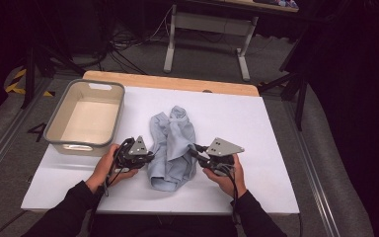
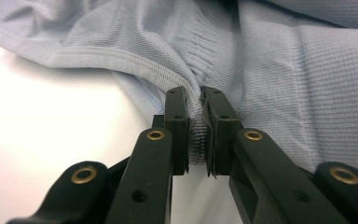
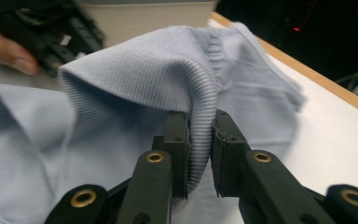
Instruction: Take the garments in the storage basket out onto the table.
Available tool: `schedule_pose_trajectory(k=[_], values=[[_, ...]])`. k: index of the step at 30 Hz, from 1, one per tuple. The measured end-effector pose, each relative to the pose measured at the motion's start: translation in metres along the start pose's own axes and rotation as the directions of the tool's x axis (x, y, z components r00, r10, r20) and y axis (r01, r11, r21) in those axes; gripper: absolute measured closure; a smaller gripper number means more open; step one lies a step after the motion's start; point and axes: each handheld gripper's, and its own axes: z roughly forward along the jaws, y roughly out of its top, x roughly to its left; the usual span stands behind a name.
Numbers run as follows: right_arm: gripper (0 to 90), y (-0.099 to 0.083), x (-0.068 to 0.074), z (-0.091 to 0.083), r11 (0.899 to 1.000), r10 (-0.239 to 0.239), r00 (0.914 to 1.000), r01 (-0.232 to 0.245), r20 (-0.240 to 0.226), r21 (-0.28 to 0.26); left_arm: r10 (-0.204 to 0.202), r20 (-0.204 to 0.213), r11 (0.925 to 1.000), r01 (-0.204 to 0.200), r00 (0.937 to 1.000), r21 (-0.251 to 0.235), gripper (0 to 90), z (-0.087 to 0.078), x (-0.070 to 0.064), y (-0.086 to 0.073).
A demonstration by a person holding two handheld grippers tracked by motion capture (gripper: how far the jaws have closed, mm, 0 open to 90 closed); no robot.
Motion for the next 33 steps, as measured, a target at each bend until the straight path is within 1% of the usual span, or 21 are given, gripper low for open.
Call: schedule_pose_trajectory(k=[1, 3, 4, 6, 7, 8, 9, 11, 13, 15, 17, 18, 20, 22, 24, 25, 26, 28, 29, 31, 33], values=[[75.9, -0.003, -0.005, -0.004, 1.000, 0.020, 0.9998, -0.020, 0.006, -0.005, -0.001, -0.004, 1.0000, 0.001, 1.0000, -0.006, 81.5, -0.001, 0.001, 0.000], [75.4, -0.010, -0.012, -0.013, 0.999, 0.038, 0.9987, -0.039, 0.034, 0.003, -0.003, -0.014, 0.9999, 0.002, 0.9999, -0.014, 81.6, -0.003, 0.002, 0.000], [75.3, -0.015, -0.016, -0.019, 0.999, 0.046, 0.9976, -0.046, 0.053, 0.010, 0.001, -0.023, 0.9999, -0.001, 0.9997, -0.015, 81.6, -0.004, 0.002, 0.000], [74.4, -0.022, -0.019, -0.026, 0.998, 0.049, 0.9963, -0.051, 0.071, 0.027, -0.003, -0.028, 0.9998, 0.002, 0.9996, -0.021, 81.6, -0.007, 0.003, 0.000], [74.0, -0.026, -0.021, -0.030, 0.998, 0.054, 0.9955, -0.057, 0.077, 0.037, -0.002, -0.027, 0.9997, 0.001, 0.9996, -0.022, 81.6, -0.008, 0.004, 0.000], [73.1, -0.030, -0.022, -0.033, 0.997, 0.065, 0.9945, -0.068, 0.082, 0.042, 0.002, -0.039, 0.9997, -0.003, 0.9992, -0.025, 81.7, -0.009, 0.004, 0.000], [72.9, -0.035, -0.024, -0.036, 0.996, 0.072, 0.9936, -0.077, 0.086, 0.051, 0.004, -0.041, 0.9996, -0.005, 0.9991, -0.026, 81.7, -0.011, 0.004, 0.001], [69.8, -0.043, -0.026, -0.041, 0.993, 0.081, 0.9918, -0.088, 0.098, 0.073, -0.001, -0.048, 0.9994, -0.001, 0.9988, -0.036, 81.7, -0.013, 0.005, 0.001], [69.2, -0.050, -0.028, -0.045, 0.991, 0.096, 0.9902, -0.104, 0.102, 0.080, -0.006, -0.054, 0.9993, 0.004, 0.9985, -0.037, 81.7, -0.015, 0.007, 0.001], [65.1, -0.055, -0.028, -0.050, 0.990, 0.103, 0.9896, -0.112, 0.100, 0.088, -0.010, -0.067, 0.9992, 0.007, 0.9977, -0.039, 81.7, -0.017, 0.008, 0.000], [60.8, -0.059, -0.029, -0.055, 0.989, 0.110, 0.9874, -0.121, 0.113, 0.090, -0.012, -0.079, 0.9992, 0.009, 0.9968, -0.039, 81.5, -0.019, 0.009, 0.000], [57.8, -0.060, -0.030, -0.057, 0.988, 0.116, 0.9863, -0.127, 0.117, 0.088, -0.017, -0.086, 0.9991, 0.013, 0.9961, -0.041, 81.4, -0.020, 0.010, 0.000], [52.2, -0.063, -0.033, -0.063, 0.988, 0.123, 0.9848, -0.134, 0.123, 0.080, -0.032, -0.087, 0.9984, 0.027, 0.9957, -0.049, 80.8, -0.021, 0.012, -0.001], [46.1, -0.064, -0.035, -0.069, 0.987, 0.141, 0.9822, -0.150, 0.123, 0.064, -0.031, -0.097, 0.9985, 0.026, 0.9948, -0.049, 80.2, -0.022, 0.012, -0.001], [40.3, -0.063, -0.034, -0.074, 0.989, 0.131, 0.9848, -0.138, 0.114, 0.058, -0.039, -0.100, 0.9979, 0.033, 0.9942, -0.056, 79.4, -0.023, 0.012, -0.001], [38.3, -0.062, -0.034, -0.076, 0.989, 0.134, 0.9854, -0.139, 0.105, 0.048, -0.043, -0.104, 0.9975, 0.037, 0.9937, -0.060, 78.8, -0.024, 0.013, -0.001], [37.3, -0.062, -0.034, -0.078, 0.989, 0.136, 0.9862, -0.140, 0.094, 0.037, -0.049, -0.105, 0.9968, 0.042, 0.9933, -0.068, 77.8, -0.026, 0.013, 0.000], [35.6, -0.059, -0.034, -0.083, 0.991, 0.133, 0.9871, -0.135, 0.089, 0.012, -0.062, -0.123, 0.9949, 0.051, 0.9905, -0.086, 74.7, -0.030, 0.014, 0.000], [35.4, -0.058, -0.035, -0.085, 0.991, 0.134, 0.9873, -0.135, 0.085, 0.001, -0.066, -0.121, 0.9940, 0.054, 0.9905, -0.095, 74.5, -0.032, 0.015, 0.000], [35.1, -0.054, -0.036, -0.089, 0.991, 0.131, 0.9875, -0.130, 0.087, -0.018, -0.078, -0.120, 0.9893, 0.062, 0.9897, -0.132, 74.4, -0.039, 0.016, 0.000], [38.6, -0.050, -0.039, -0.094, 0.990, 0.138, 0.9855, -0.134, 0.099, -0.044, -0.086, -0.103, 0.9860, 0.070, 0.9910, -0.151, 73.0, -0.043, 0.016, 0.000]])
